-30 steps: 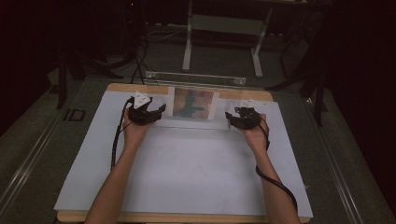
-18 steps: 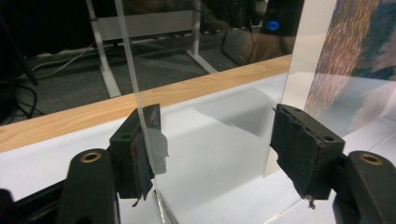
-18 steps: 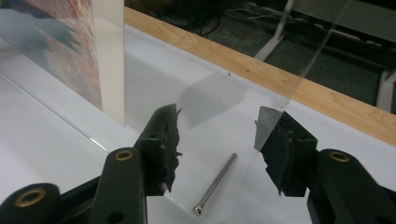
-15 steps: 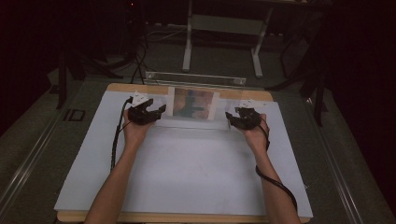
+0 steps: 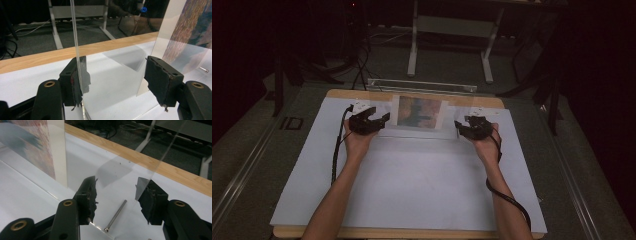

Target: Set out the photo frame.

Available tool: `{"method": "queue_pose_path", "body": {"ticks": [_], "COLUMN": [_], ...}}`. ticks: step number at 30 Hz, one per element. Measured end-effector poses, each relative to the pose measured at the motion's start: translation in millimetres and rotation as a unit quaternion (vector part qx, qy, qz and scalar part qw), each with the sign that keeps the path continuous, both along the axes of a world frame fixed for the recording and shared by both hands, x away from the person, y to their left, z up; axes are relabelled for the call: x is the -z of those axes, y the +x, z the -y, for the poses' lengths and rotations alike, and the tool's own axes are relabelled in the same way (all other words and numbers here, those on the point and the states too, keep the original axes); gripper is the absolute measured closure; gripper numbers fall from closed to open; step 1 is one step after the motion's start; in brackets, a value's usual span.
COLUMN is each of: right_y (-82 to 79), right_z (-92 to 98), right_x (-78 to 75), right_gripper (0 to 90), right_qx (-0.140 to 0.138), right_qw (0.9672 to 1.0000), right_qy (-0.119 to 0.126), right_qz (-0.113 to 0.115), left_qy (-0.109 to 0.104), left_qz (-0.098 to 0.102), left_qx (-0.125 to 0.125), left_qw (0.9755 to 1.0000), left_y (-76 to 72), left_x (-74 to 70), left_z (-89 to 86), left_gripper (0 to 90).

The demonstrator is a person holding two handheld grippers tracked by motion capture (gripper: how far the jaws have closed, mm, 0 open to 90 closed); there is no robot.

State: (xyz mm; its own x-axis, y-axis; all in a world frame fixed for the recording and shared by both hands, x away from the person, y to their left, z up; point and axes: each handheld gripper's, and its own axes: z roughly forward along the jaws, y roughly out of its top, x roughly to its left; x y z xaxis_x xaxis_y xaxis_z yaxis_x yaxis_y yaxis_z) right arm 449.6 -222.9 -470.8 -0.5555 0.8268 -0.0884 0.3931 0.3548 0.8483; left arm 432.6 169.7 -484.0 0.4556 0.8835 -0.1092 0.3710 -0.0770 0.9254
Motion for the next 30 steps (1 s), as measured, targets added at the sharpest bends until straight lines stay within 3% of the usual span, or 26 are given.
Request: {"method": "queue_pose_path", "body": {"ticks": [10,21,30], "right_y": [-10.7,-33.9,-43.9], "right_z": [4.3,7.5,8.3], "right_x": [-3.5,-4.9,-6.6], "right_gripper": [49.2,49.1,49.1], "right_qx": [0.005,0.004,-0.001], "right_qw": [1.0000,0.9999,1.0000], "right_qy": [0.000,0.012,0.005], "right_qz": [0.003,-0.001,0.000], "left_qy": [0.001,0.005,-0.002], "left_qz": [0.005,0.009,-0.004], "left_qx": [0.001,0.000,-0.002], "left_qw": [1.0000,0.9999,1.0000], "left_y": [-9.2,-30.7,-41.9], "left_x": [-5.0,-13.9,-12.2], "left_z": [4.9,7.9,8.0], "left_gripper": [34.5,33.7,33.8]}}
